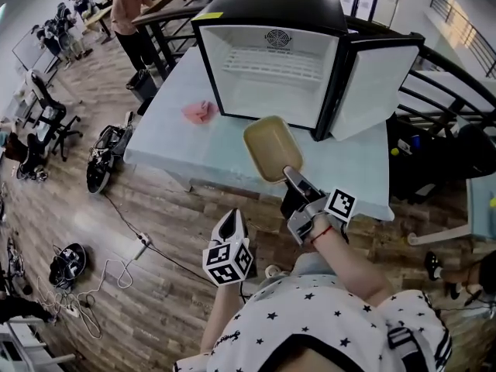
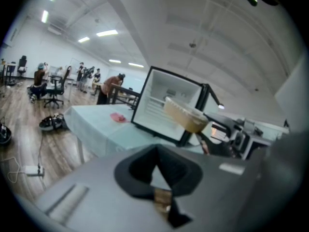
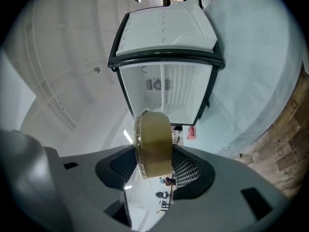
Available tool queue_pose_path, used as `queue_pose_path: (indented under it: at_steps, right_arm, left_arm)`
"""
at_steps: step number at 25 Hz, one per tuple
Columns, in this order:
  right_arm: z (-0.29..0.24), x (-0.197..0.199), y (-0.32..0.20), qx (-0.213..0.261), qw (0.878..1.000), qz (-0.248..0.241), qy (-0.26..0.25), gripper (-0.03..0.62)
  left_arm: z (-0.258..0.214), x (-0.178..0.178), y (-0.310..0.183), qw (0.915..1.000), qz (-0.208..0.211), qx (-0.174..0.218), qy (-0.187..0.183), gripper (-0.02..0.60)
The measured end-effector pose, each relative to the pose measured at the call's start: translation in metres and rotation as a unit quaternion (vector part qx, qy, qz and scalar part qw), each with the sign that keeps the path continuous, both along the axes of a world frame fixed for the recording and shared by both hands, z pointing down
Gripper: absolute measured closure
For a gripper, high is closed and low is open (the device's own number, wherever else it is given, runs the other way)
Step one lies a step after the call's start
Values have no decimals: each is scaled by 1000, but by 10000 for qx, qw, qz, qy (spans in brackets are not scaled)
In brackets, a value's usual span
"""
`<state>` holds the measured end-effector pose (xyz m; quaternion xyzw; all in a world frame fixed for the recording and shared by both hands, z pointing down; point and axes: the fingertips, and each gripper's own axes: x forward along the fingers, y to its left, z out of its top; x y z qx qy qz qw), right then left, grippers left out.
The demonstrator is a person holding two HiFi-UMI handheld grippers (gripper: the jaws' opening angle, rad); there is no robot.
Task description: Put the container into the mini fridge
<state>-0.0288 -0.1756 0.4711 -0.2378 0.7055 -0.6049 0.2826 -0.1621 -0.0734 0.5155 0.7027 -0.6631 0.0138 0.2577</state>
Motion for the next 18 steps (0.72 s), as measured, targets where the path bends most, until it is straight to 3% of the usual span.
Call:
queue_pose_path:
  at_steps: [18]
  right_arm:
    - [-12,-30,-72,101,9995,255,-135,367]
  left_arm:
    - [17,-47,-40,9994,-274,-59,203,574]
